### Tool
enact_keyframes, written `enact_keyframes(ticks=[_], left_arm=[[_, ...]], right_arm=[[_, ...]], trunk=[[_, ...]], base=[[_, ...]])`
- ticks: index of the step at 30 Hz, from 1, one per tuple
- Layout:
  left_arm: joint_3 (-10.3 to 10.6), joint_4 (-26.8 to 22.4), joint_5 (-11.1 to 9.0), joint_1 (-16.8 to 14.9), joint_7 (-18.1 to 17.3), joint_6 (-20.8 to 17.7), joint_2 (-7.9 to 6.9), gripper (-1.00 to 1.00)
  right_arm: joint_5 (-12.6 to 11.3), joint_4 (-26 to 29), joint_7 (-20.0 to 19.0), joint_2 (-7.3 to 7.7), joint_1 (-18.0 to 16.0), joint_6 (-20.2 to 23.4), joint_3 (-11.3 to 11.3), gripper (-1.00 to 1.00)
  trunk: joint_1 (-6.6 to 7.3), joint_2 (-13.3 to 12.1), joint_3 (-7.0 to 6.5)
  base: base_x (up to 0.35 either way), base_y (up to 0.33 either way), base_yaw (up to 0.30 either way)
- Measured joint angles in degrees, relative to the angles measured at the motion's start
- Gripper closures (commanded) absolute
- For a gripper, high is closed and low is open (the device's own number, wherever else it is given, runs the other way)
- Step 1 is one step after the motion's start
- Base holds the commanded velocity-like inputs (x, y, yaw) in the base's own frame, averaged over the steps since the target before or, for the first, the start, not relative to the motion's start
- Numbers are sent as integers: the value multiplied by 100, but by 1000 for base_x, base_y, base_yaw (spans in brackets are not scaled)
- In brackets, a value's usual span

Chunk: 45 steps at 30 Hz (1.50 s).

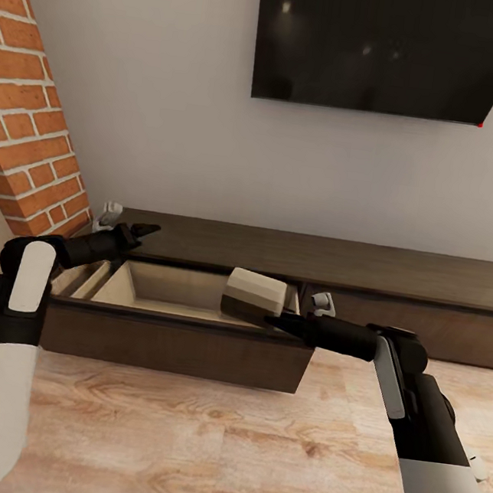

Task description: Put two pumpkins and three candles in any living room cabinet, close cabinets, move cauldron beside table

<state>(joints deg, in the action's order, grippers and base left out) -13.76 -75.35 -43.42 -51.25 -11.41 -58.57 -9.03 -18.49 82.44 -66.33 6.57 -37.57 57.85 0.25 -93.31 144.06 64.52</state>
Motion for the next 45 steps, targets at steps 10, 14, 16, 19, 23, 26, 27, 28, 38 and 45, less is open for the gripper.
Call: enact_keyframes(ticks=[10,14,16,19,23,26,27,28,38,45], left_arm=[[273,301,-9,-485,216,-7,-351,-100],[659,998,2,-908,513,-6,-375,-100],[753,1260,13,-1042,697,-1,-372,-100],[845,1730,62,-1271,1094,7,-355,-100],[891,2157,130,-1362,1728,37,-220,-100],[1086,2287,121,-1371,2448,51,-70,-100],[1215,2316,118,-1373,2787,56,-25,-100],[1352,2341,110,-1374,3118,58,22,-100],[1774,2566,103,-1376,4120,56,827,-100],[1800,2372,72,-1376,4053,49,910,-100]], right_arm=[[33,-7,794,-157,-620,164,34,100],[79,-316,1900,-448,-1190,159,421,100],[34,-588,2270,-547,-1441,180,524,100],[36,-1239,2764,-737,-1910,174,614,100],[6,-2298,3487,-954,-2655,185,826,100],[23,-2748,3883,-1007,-3055,188,936,100],[-23,-2901,3995,-1017,-3186,195,953,100],[-12,-3069,4089,-1024,-3306,194,968,100],[-28,-4578,5226,-1390,-4117,199,1092,100],[-20,-4876,5272,-1423,-4124,199,1430,100]], trunk=[[0,0,-3],[0,-1,-3],[0,0,-3],[0,-1,-3],[0,-1,-3],[0,0,-3],[0,0,-3],[0,0,-3],[0,0,-2],[0,0,-2]], base=[[0,0,0],[0,0,0],[0,0,0],[0,0,0],[0,0,0],[0,0,0],[0,0,0],[0,0,0],[0,0,0],[0,0,0]])
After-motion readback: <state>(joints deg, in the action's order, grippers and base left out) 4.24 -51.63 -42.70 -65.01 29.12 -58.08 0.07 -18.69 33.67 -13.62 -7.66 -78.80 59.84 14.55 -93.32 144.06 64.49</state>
